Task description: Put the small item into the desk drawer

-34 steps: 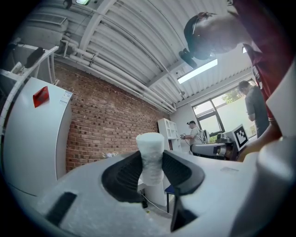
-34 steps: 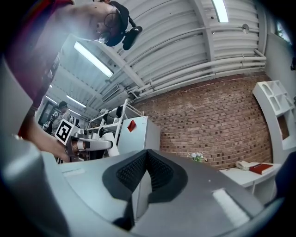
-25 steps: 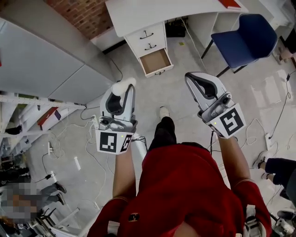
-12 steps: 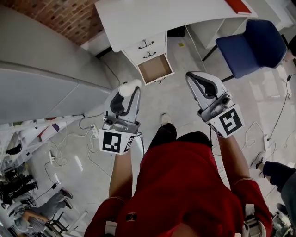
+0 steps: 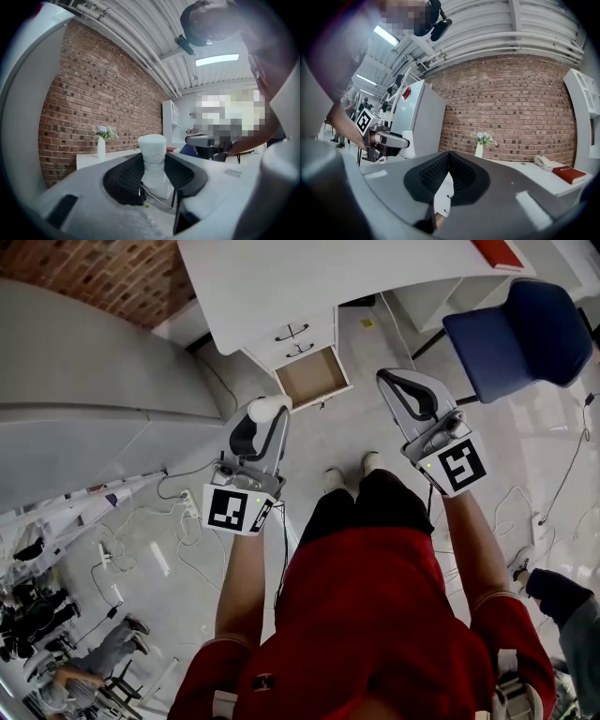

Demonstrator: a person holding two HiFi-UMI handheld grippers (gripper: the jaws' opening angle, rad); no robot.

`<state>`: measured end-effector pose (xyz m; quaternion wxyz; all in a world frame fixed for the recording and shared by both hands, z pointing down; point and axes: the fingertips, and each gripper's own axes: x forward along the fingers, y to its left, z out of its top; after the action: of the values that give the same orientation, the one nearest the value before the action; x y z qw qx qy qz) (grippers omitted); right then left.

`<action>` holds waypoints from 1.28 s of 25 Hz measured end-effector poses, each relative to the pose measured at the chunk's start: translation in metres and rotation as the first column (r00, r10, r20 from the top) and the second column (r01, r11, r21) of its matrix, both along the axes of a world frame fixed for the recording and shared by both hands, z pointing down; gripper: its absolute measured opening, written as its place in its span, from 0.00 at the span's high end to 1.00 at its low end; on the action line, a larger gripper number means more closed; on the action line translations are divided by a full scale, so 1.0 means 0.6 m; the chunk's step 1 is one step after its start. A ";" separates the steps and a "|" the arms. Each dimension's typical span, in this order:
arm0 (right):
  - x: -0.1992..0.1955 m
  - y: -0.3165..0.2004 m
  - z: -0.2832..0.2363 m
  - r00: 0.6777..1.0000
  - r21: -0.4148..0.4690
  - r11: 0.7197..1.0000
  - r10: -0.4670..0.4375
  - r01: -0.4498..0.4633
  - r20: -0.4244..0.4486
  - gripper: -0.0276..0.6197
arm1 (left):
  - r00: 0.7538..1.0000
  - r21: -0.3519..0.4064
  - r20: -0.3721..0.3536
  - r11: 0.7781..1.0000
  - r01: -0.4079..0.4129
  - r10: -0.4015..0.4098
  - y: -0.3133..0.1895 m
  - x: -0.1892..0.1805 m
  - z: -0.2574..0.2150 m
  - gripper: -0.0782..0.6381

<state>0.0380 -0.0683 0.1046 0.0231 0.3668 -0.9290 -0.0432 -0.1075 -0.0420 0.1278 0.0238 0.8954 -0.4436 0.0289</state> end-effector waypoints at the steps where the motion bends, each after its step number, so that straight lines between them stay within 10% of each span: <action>1: 0.003 -0.013 0.008 1.000 -0.008 1.000 -0.007 0.007 0.000 0.94 | 1.000 -0.011 0.005 1.000 0.008 -0.008 -0.010 0.002 0.009 0.70; 19: -0.006 -0.184 0.265 0.985 -0.109 0.982 -0.160 0.152 -0.065 0.94 | 0.995 -0.276 0.101 0.960 0.044 -0.016 -0.169 0.039 0.293 0.70; 32: -0.033 -0.232 0.526 0.973 -0.106 0.987 -0.139 0.121 -0.186 0.94 | 0.970 -0.543 0.155 0.836 -0.076 0.189 -0.229 0.028 0.623 0.70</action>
<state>0.0185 -0.2072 0.4204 0.1272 0.2976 -0.9455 -0.0361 -0.0907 -0.1797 0.5018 0.2242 0.8743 -0.3550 0.2435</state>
